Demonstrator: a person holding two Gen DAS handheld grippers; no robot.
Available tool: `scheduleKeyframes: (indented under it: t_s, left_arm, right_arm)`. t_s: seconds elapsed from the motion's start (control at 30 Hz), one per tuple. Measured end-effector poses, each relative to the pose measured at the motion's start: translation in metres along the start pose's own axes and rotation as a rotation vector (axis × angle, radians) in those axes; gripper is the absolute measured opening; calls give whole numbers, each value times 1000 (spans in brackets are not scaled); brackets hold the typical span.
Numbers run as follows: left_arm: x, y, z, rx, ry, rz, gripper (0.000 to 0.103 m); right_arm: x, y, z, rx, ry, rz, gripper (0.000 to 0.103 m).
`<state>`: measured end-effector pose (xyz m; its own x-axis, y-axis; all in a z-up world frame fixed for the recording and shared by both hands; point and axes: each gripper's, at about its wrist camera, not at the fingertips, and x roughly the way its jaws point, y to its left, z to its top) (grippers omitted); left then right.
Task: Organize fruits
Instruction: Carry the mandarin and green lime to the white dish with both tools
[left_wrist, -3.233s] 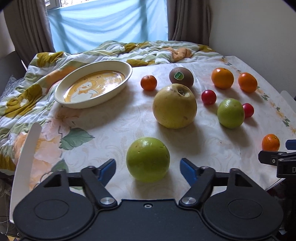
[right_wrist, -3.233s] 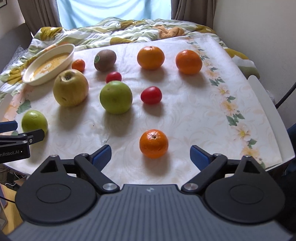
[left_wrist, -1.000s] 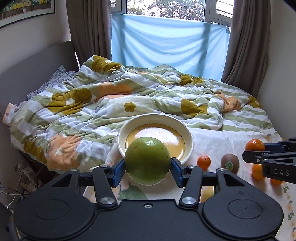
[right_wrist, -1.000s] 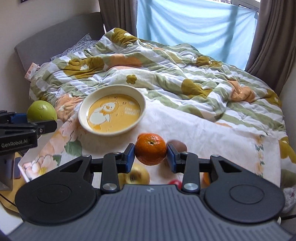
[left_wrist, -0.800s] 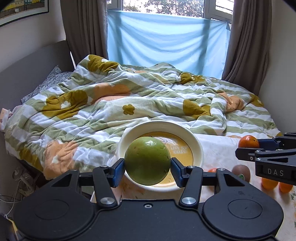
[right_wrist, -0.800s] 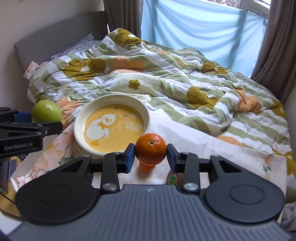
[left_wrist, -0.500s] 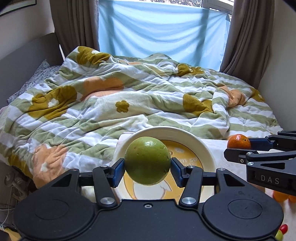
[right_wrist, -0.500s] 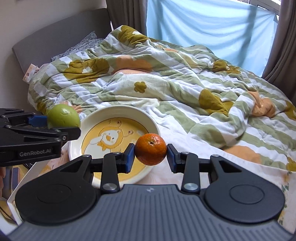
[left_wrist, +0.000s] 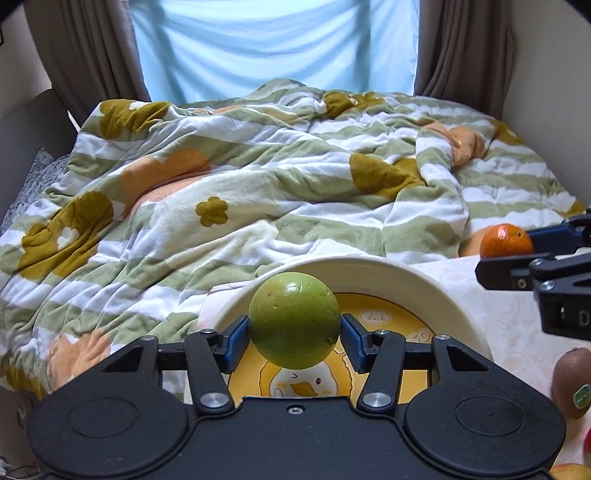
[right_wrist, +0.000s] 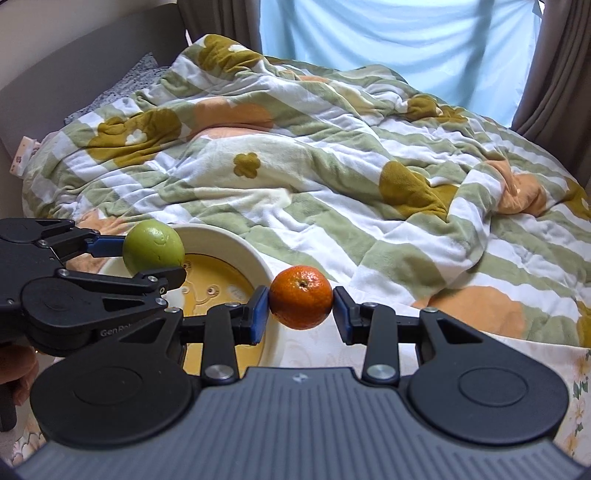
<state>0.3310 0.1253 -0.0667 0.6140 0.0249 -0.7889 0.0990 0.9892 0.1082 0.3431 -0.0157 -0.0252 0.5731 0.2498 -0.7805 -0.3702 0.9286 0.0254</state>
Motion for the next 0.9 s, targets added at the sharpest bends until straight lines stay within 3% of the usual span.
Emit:
scheduleKeyframes:
  t_s: [0.17,0.2,0.23,0.3,0.57,0.9]
  left_arm:
    - [4,-1,-1,12,-1,-15,59]
    - [4,-2,-1,19,-9,-11,70]
    - [3,-4,1,29,-22,-3,90]
    - [-3,-4,1,39,-52,10,101]
    - [-30,7,-20,-13,-33,25,101]
    - [-74,19,-50,-114,-43,53,101]
  right_arm:
    - [7,-6,-2,21,29,-23,53]
    - [7,-7,-2,26,33,-24,53]
    - [8,-8,-3,33,36,-24,53]
    - [8,-10,-4,40,40,-26,52]
    - [1,-6,-2,27,29,-6,52]
    - [12,24,0,-71,0,129,52]
